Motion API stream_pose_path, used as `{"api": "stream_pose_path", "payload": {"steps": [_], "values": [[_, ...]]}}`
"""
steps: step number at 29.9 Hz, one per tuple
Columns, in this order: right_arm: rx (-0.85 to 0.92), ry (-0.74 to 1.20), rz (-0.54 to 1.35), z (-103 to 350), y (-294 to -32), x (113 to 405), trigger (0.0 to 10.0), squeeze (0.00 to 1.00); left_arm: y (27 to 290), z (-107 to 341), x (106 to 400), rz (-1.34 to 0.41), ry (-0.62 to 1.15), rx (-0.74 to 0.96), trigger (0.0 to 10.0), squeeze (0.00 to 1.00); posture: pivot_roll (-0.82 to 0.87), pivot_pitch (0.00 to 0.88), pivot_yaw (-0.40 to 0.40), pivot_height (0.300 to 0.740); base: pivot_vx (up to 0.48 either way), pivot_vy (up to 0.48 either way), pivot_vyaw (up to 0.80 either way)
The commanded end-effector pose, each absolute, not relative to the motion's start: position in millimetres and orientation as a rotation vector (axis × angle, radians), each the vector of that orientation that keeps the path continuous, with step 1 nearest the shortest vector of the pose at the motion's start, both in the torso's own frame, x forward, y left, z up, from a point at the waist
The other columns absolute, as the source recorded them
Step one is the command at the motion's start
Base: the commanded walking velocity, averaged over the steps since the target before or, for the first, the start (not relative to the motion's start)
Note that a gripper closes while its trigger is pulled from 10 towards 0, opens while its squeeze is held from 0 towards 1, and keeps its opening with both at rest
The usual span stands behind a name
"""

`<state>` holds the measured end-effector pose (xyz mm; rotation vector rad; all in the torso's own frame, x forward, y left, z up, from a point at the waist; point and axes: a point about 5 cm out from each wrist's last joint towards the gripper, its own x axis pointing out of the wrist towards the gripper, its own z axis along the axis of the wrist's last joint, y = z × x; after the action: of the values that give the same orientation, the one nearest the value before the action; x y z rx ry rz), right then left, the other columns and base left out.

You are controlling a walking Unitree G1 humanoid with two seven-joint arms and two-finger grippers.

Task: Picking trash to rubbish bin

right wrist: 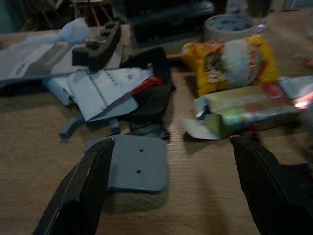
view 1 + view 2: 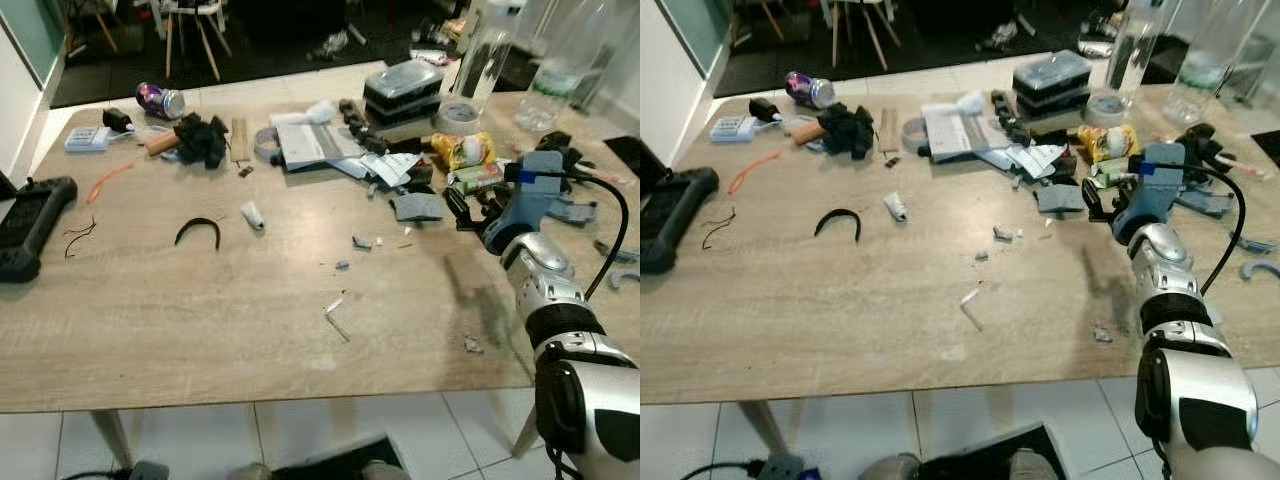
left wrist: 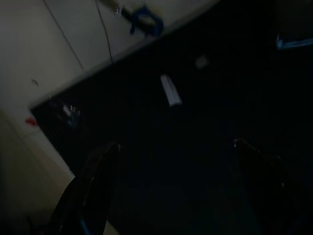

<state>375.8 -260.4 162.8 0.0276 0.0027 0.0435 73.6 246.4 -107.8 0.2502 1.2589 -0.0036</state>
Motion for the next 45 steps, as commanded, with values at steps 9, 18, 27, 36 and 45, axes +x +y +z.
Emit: {"api": "stream_pose_path", "payload": {"steps": [9,18,27,36,45], "values": [[-0.015,-0.054,0.066,186.7,-267.1,381.3,10.0,0.0,265.3,-102.8,63.4,0.022,1.239,0.264,10.0,0.0,0.16,0.22,0.063,0.74,0.0,0.0,0.0],[-0.046,-0.079,0.032,205.8,-279.2,383.2,10.0,0.0,273.5,-101.7,45.4,0.014,1.262,0.278,10.0,0.0,0.18,0.276,0.082,0.74,0.0,0.0,0.0],[-0.039,-0.07,0.071,217.5,-277.4,388.1,10.0,0.0,279.3,-99.9,36.3,0.016,1.264,0.28,10.0,0.0,0.19,0.294,0.089,0.74,0.0,0.0,0.0],[-0.043,0.021,0.156,205.6,-266.6,390.0,10.0,0.0,276.6,-100.4,40.4,0.01,1.254,0.274,10.0,0.0,0.18,0.284,0.08,0.74,0.0,0.0,0.0],[-0.141,0.268,0.385,178.1,-253.1,383.6,10.0,0.0,271.2,-101.5,48.9,0.001,1.241,0.268,10.0,0.0,0.16,0.261,0.076,0.74,0.0,0.0,0.0]]}}
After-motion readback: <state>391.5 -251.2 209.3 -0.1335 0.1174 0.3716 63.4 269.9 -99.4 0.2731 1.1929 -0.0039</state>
